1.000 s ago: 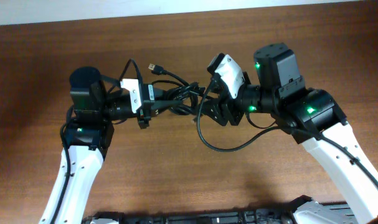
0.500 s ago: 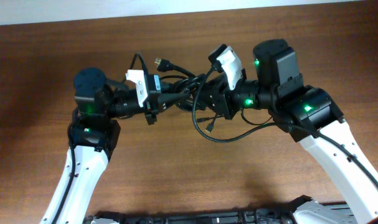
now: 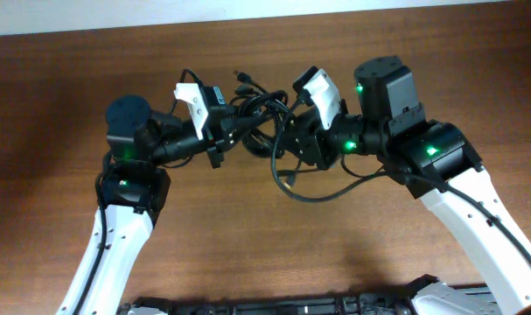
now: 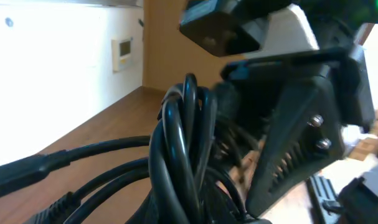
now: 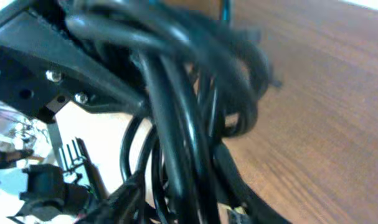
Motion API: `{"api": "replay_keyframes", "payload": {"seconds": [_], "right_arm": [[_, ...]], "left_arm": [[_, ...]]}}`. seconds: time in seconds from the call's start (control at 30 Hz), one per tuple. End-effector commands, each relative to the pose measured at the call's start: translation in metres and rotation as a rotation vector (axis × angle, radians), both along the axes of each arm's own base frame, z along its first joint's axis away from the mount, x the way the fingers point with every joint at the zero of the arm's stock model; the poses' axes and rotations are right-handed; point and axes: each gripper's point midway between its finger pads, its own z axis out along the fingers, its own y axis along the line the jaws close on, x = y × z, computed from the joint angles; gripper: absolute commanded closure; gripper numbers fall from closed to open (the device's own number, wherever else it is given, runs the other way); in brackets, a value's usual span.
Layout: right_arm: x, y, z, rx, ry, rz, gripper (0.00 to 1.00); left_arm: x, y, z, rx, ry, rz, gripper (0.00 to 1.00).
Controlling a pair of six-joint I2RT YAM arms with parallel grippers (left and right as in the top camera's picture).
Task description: Untangle cables
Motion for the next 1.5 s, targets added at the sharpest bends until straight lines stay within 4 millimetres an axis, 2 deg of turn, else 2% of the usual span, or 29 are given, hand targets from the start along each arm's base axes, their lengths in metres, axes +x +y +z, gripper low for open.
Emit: {"api": "replay_keyframes", "payload": {"seconds": [0.0, 0.1, 0.13, 0.2, 0.23, 0.3, 0.4, 0.5, 0.57, 0.7, 0.73, 0.77, 0.8, 0.87, 0.93, 0.97, 1.07, 1.13, 1.27, 1.47], "right_arm": [[0.0, 0.005, 0.01, 0.025, -0.028, 0.023, 0.57], [-0.002, 0.006, 0.011, 0.033, -0.023, 0.034, 0.56], [-0.005, 0.008, 0.012, 0.042, -0.018, 0.048, 0.6], [-0.007, 0.008, 0.01, 0.04, -0.004, 0.052, 0.88], [-0.007, 0.008, 0.01, 0.04, -0.003, 0.052, 0.96], [-0.005, 0.006, 0.009, 0.031, -0.006, 0.041, 0.96], [-0.005, 0.003, 0.004, 0.009, 0.008, 0.024, 0.96], [-0.004, -0.004, -0.006, -0.035, 0.03, -0.012, 0.96], [-0.002, -0.004, -0.006, -0.039, 0.023, -0.02, 0.96], [0.0, -0.003, -0.002, -0.03, 0.005, -0.02, 0.96], [0.0, -0.003, -0.002, -0.03, 0.005, -0.02, 0.92], [0.0, -0.003, -0.002, -0.03, 0.005, -0.02, 0.72], [0.0, -0.003, -0.002, -0.028, 0.008, -0.018, 0.41], [0.002, -0.004, -0.003, -0.035, 0.004, -0.027, 0.1], [0.019, -0.022, -0.009, -0.072, 0.041, -0.198, 0.06], [0.021, -0.023, -0.009, -0.072, 0.047, -0.213, 0.05], [0.016, -0.019, -0.007, -0.054, 0.058, -0.187, 0.05], [0.005, -0.006, 0.001, 0.007, 0.071, -0.095, 0.01], [-0.002, 0.008, 0.018, 0.093, 0.046, -0.004, 0.01], [-0.003, 0.009, 0.02, 0.102, 0.045, 0.007, 0.01]], "left_arm": [[-0.015, -0.006, 0.012, -0.016, -0.022, -0.085, 1.0], [-0.026, -0.021, 0.013, -0.017, -0.03, -0.131, 1.0], [-0.026, -0.023, 0.014, -0.017, -0.034, -0.127, 1.0], [-0.02, -0.023, 0.014, -0.015, -0.038, -0.09, 1.0], [-0.017, -0.023, 0.014, -0.014, -0.038, -0.072, 1.0], [-0.006, -0.018, 0.013, -0.01, -0.038, -0.009, 1.0], [0.019, 0.001, 0.013, -0.021, 0.013, 0.133, 1.0], [0.053, 0.034, 0.007, -0.062, 0.144, 0.343, 1.0], [0.056, 0.04, 0.002, -0.059, 0.175, 0.365, 1.0], [0.055, 0.04, -0.006, -0.046, 0.212, 0.367, 1.0], [0.055, 0.04, -0.006, -0.046, 0.213, 0.366, 1.0], [0.052, 0.038, -0.006, -0.046, 0.214, 0.347, 1.0], [0.044, 0.032, -0.004, -0.046, 0.212, 0.289, 1.0], [0.037, 0.028, -0.005, -0.029, 0.189, 0.239, 1.0], [0.047, 0.035, -0.013, -0.014, 0.21, 0.318, 1.0], [0.05, 0.038, -0.015, -0.01, 0.216, 0.341, 1.0], [0.065, 0.051, -0.022, -0.003, 0.253, 0.465, 1.0], [0.065, 0.051, -0.022, -0.014, 0.266, 0.466, 1.0], [0.046, 0.033, -0.006, -0.05, 0.237, 0.305, 1.0], [0.029, 0.023, 0.011, -0.098, 0.228, 0.182, 1.0]]}}
